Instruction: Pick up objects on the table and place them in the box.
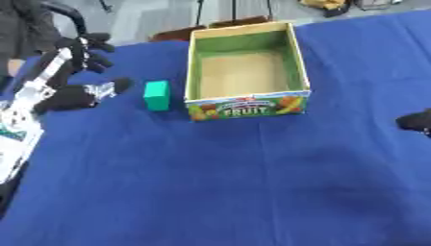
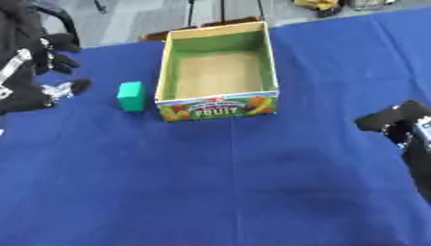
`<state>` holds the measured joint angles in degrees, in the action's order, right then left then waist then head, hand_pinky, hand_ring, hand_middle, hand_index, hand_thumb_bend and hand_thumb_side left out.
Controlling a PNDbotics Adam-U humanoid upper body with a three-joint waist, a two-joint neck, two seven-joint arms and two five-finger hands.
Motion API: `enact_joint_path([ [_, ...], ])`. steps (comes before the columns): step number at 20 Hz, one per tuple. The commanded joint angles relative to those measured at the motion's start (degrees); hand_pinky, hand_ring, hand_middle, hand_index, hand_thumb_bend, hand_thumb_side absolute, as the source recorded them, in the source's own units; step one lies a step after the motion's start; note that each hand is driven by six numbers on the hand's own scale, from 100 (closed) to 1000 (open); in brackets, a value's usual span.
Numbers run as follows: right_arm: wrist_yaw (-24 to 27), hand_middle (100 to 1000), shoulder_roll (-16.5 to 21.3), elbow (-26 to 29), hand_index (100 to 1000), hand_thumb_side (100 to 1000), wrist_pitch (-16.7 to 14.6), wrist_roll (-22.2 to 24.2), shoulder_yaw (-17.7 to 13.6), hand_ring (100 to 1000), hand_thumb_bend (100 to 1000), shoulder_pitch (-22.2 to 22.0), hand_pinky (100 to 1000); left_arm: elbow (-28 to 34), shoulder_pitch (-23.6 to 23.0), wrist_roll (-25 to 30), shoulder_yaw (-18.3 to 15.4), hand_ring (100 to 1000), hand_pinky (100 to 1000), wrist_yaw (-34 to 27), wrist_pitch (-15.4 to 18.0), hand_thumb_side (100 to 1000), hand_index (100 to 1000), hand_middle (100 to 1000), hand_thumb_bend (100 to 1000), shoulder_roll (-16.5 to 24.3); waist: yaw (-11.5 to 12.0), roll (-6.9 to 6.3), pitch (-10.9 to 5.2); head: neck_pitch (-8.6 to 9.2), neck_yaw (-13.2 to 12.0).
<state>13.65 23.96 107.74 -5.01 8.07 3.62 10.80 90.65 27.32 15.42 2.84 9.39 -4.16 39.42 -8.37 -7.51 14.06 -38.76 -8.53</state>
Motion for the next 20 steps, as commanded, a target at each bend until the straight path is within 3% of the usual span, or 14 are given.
enact_joint_path([
  [1,-0.24,513,1.24,0.95,547,875,0.02,0.23,0.13,687,100,0.35,746,-4.1,3.72,2.97,2.89,740,736,3.05,0.2,390,920,779,683,6.95,-0.36,0.11,-1.17,-0.37,-0.36],
  [5,-0.2,513,1.15,0.92,547,876,0.15,0.74,0.61,687,100,0.62,746,-10.0,8.17,6.87,5.05,740,744,6.94,3.21,357,908,771,705,10.88,-1.44,-0.11,-1.18,-0.32,-0.77],
  [11,-0.18,513,1.32,0.85,547,879,0.23,1.12,0.92,687,100,0.77,746,-19.17,14.18,12.16,5.39,745,758,12.62,7.33,306,898,763,690,8.07,-2.3,-0.58,-1.13,-0.3,-1.03],
  [14,-0.17,513,1.42,0.85,547,880,0.26,1.28,1.07,687,100,0.96,746,-23.68,16.29,12.18,5.29,748,762,15.39,9.52,287,897,762,681,6.07,-2.76,-0.81,-1.04,-0.21,-1.16],
  [18,-0.14,512,1.38,0.84,547,882,0.31,1.44,1.19,687,100,1.13,746,-31.03,18.74,8.7,3.16,746,761,32.95,15.05,272,898,759,655,0.84,-3.27,-1.01,-0.88,0.04,-1.39],
  [20,-0.15,512,1.35,0.84,547,883,0.31,1.51,1.21,687,100,1.21,746,-33.93,19.32,6.29,2.14,744,760,38.06,16.98,268,899,758,648,-0.93,-3.52,-1.1,-0.78,0.09,-1.47],
])
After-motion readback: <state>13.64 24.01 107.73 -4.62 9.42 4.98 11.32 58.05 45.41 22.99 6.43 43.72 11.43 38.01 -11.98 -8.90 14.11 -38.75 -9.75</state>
